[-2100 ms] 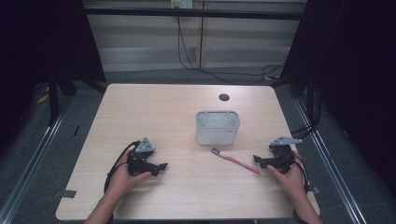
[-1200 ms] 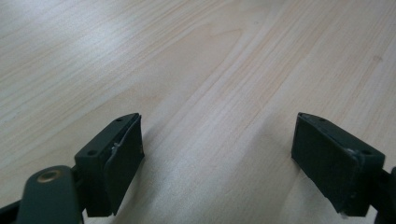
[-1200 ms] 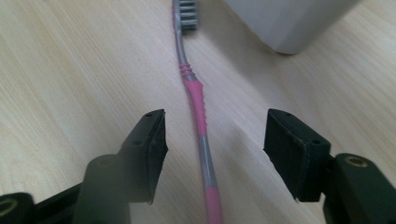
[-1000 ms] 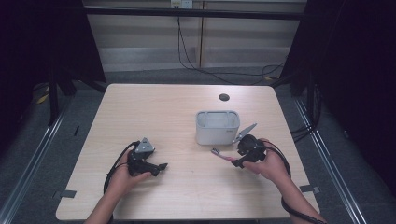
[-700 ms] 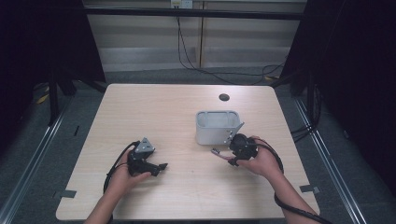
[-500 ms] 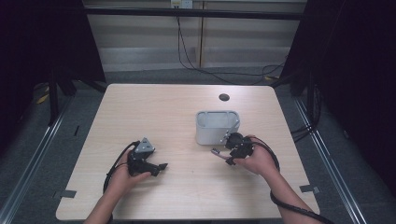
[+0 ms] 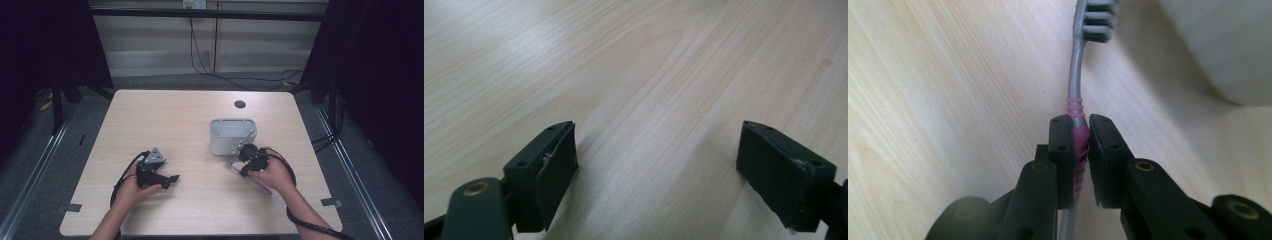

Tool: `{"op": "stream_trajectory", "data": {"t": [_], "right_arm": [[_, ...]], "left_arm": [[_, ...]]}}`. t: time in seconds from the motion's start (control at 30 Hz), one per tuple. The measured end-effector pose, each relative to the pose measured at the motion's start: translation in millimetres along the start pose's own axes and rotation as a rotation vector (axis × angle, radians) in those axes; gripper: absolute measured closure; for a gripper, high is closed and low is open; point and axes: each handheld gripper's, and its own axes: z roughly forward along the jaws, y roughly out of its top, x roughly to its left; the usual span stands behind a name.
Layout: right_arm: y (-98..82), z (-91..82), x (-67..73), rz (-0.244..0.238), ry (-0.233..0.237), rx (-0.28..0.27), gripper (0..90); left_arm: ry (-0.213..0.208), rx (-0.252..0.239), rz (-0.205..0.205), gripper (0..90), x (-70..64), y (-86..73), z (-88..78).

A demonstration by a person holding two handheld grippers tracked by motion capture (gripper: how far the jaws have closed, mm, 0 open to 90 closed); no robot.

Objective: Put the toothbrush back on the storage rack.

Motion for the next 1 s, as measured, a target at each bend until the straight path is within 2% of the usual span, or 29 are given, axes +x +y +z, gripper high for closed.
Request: {"op": "stream_trajectory", "data": {"t": [0.03, 0.07, 0.13, 0.2, 0.47, 0.57, 0.73, 0.93, 1.0], "right_arm": [[0.0, 0.0, 0.0, 0.0, 0.0, 0.0, 80.9], [-0.4, -7.5, -0.3, 0.011, 0.002, -0.037, 80.9], [-0.7, -11.2, -0.8, 0.011, -0.005, -0.048, 80.9], [-2.1, -21.6, -1.7, 0.03, -0.011, -0.095, 80.9], [-9.8, -34.7, -0.7, 0.058, -0.006, -0.166, 80.9], [-15.5, -41.5, -1.8, 0.063, 0.0, -0.211, 80.9], [-19.6, -47.6, -0.9, 0.072, 0.004, -0.233, 80.9], [-23.0, -59.4, 0.1, 0.073, 0.011, -0.283, 80.9], [-23.9, -64.2, 0.1, 0.081, 0.026, -0.31, 80.9]], "left_arm": [[0.0, -0.001, -0.001, 16.2, 0.0, 0.0, 0.0], [0.0, -0.001, -0.001, 16.2, -0.1, 0.0, 0.0], [0.001, 0.002, 0.0, 16.2, 0.0, 0.1, -0.1], [0.0, -0.001, 0.0, 16.2, 0.0, 0.0, 0.0], [0.004, 0.004, 0.001, 16.2, -0.3, 0.1, -0.2], [0.001, -0.001, 0.0, 16.2, -0.2, 0.0, 0.1], [0.001, -0.001, 0.0, 16.2, -0.1, 0.0, 0.1], [0.005, 0.005, 0.002, 16.2, -0.2, 0.2, -0.3], [0.005, 0.004, 0.003, 16.2, -0.2, 0.2, -0.3]]}}
